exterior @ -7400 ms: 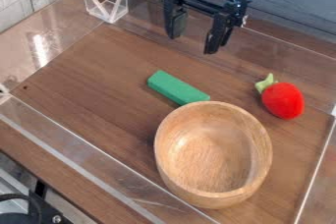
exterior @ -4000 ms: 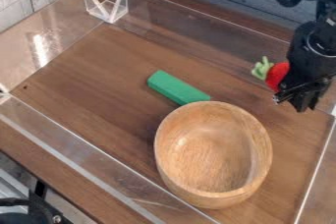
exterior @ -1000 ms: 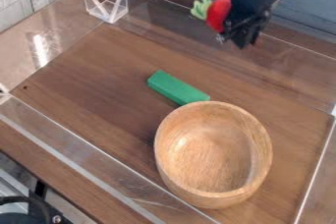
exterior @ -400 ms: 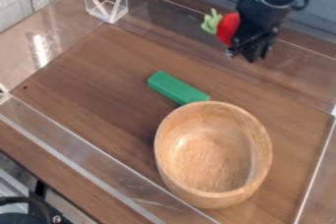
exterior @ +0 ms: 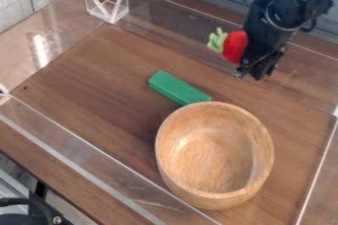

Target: Move the red object to the left side of the table

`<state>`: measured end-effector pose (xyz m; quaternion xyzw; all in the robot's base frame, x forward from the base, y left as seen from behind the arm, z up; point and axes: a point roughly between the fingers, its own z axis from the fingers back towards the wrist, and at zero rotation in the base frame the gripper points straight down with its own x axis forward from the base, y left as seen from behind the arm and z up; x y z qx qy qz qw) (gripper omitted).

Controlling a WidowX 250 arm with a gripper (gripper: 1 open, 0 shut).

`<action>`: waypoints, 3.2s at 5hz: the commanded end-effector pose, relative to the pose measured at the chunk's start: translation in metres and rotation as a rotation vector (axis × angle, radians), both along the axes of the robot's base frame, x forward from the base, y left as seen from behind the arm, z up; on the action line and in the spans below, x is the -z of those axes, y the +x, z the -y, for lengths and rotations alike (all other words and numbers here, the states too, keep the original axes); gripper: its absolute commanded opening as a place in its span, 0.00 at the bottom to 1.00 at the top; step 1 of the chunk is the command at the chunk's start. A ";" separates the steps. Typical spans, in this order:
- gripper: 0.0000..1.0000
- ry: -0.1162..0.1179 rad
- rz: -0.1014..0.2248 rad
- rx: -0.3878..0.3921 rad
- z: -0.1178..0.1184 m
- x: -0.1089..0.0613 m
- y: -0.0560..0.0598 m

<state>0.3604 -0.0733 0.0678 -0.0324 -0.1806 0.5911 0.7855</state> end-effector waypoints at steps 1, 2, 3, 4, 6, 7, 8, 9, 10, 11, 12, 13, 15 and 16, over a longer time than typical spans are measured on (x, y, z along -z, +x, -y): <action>0.00 -0.011 0.078 -0.009 -0.011 -0.038 -0.004; 0.00 -0.014 0.101 -0.011 -0.028 -0.057 -0.014; 0.00 -0.027 0.126 0.033 -0.044 -0.059 -0.010; 0.00 -0.033 0.138 0.006 -0.063 -0.072 -0.016; 0.00 -0.039 0.152 -0.041 -0.115 -0.084 -0.020; 0.00 -0.039 0.144 -0.011 -0.120 -0.073 -0.017; 0.00 -0.036 0.140 -0.021 -0.131 -0.079 -0.022; 0.00 -0.033 0.135 -0.031 -0.141 -0.087 -0.027; 0.00 -0.029 0.135 -0.025 -0.144 -0.098 -0.033; 0.00 -0.029 0.135 -0.005 -0.144 -0.111 -0.036; 0.00 -0.028 0.131 0.010 -0.157 -0.104 -0.043; 0.00 -0.026 0.124 0.019 -0.171 -0.097 -0.049; 0.00 -0.025 0.120 0.190 -0.189 -0.087 -0.051; 0.00 -0.027 0.122 0.281 -0.193 -0.083 -0.052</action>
